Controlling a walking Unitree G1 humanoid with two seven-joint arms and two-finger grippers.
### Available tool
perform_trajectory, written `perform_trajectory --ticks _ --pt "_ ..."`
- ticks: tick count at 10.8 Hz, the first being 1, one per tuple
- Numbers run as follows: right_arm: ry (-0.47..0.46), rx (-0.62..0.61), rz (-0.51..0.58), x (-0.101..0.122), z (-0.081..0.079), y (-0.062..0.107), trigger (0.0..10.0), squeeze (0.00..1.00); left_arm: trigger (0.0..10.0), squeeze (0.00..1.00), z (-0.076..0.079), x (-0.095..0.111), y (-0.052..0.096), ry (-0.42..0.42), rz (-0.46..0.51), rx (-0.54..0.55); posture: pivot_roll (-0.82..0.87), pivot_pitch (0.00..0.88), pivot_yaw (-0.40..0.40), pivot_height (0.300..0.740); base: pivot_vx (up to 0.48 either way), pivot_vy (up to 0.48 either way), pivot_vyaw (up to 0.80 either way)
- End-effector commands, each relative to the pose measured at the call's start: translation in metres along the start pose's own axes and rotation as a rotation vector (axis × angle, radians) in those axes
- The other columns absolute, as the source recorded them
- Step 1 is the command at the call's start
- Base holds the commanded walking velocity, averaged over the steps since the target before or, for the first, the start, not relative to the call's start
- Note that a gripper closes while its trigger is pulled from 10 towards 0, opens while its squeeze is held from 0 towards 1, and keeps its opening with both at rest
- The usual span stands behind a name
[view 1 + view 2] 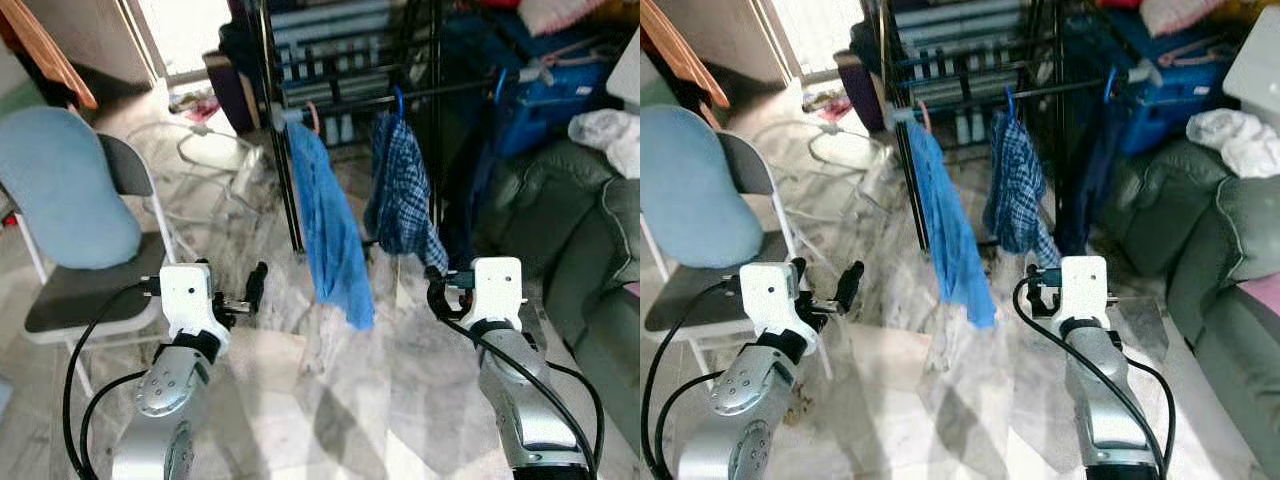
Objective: Hang hanger
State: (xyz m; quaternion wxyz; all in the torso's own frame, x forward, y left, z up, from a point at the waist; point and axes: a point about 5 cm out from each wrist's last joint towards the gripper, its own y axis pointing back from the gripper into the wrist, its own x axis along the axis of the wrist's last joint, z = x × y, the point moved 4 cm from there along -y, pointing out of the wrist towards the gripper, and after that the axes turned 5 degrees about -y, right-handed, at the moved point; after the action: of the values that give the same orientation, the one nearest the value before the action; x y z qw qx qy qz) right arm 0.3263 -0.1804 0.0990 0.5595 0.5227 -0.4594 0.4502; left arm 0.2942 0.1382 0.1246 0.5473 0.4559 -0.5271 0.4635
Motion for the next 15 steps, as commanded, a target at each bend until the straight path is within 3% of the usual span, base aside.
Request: perform_trajectory --ticks 1,3,8,15 --pt "0.005 0.024 0.012 0.0031 -0.0072 -0.0008 10.0 0.00 10.0 0.00 -0.0006 0.0053 0.0022 -0.007 0.022 -0.004 -0.15 0.064 0.121 0.740 0.244 0.000 0.00" --pt "0.006 0.012 0.012 0.0035 -0.0045 -0.0017 10.0 0.00 10.0 0.00 0.0011 0.0056 0.0017 -0.001 0.024 -0.016 -0.15 0.066 0.117 0.740 0.308 0.000 0.00" --pt "-0.013 -0.008 -0.010 -0.0001 -0.0018 -0.0019 10.0 0.00 10.0 0.00 0.0053 0.0056 0.0008 0.001 0.025 -0.036 -0.15 0.072 0.119 0.740 0.371 0.000 -0.76" --pt "-0.001 0.005 -0.011 -0.0009 -0.0041 -0.0031 10.0 0.00 10.0 0.00 0.0081 0.0040 0.0010 -0.003 0.020 -0.044 -0.15 0.069 0.117 0.740 0.444 0.000 0.00"
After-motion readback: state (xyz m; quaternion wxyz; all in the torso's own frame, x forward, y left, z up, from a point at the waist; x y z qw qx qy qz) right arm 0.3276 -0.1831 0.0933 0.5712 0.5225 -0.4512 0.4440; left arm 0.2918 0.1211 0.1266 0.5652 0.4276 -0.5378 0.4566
